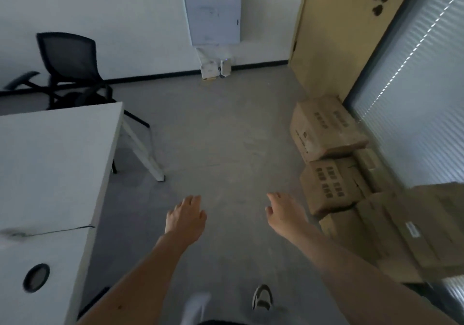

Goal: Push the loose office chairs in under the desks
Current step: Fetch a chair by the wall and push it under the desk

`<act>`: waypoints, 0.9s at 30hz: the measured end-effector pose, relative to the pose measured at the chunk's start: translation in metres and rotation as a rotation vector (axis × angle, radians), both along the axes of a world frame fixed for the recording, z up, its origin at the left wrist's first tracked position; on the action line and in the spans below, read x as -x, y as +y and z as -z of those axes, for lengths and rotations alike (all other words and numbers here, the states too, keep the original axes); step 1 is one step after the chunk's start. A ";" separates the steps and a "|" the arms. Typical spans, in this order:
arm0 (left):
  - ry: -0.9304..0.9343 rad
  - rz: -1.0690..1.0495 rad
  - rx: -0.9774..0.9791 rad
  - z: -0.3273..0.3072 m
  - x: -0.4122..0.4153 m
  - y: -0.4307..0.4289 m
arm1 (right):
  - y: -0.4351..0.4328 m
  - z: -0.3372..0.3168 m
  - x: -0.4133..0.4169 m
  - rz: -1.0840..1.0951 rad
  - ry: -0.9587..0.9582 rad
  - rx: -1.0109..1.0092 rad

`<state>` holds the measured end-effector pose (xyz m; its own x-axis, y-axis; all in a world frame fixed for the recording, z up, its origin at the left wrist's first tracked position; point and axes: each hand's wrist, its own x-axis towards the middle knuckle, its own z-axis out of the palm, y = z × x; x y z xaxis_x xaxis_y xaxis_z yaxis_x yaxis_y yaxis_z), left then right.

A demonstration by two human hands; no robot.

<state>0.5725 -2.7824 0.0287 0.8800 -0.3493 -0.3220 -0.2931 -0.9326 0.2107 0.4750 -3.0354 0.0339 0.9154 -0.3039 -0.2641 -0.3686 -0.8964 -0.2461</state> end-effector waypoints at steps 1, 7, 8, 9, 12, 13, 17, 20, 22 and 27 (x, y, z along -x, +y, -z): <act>0.003 -0.014 -0.005 -0.001 -0.009 -0.005 | -0.008 -0.001 -0.015 -0.013 0.001 0.003; 0.006 -0.111 -0.007 0.015 -0.093 -0.028 | -0.041 0.018 -0.128 -0.108 0.066 0.015; 0.011 -0.128 -0.010 0.019 -0.108 -0.031 | -0.045 0.022 -0.147 -0.125 0.077 0.018; 0.012 -0.135 -0.017 0.022 -0.122 -0.033 | -0.047 0.023 -0.163 -0.135 0.091 0.021; 0.027 -0.159 -0.012 0.035 -0.181 -0.041 | -0.055 0.031 -0.226 -0.147 0.116 0.022; 0.043 -0.175 -0.007 0.036 -0.201 -0.044 | -0.058 0.031 -0.248 -0.146 0.128 0.027; 0.040 -0.197 -0.011 0.034 -0.271 -0.045 | -0.065 0.022 -0.325 -0.166 0.162 0.043; 0.024 -0.243 0.001 0.028 -0.328 -0.045 | -0.067 0.015 -0.386 -0.180 0.119 0.039; 0.019 -0.264 0.015 0.023 -0.356 -0.046 | -0.068 0.011 -0.419 -0.198 0.112 0.033; 0.027 -0.326 0.006 0.026 -0.442 -0.058 | -0.082 0.020 -0.524 -0.260 0.102 -0.014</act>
<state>1.0149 -2.8400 0.0029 0.9370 -0.0526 -0.3455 0.0263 -0.9751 0.2200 0.9992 -3.1173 0.0140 0.9306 -0.0574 -0.3616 -0.1497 -0.9609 -0.2328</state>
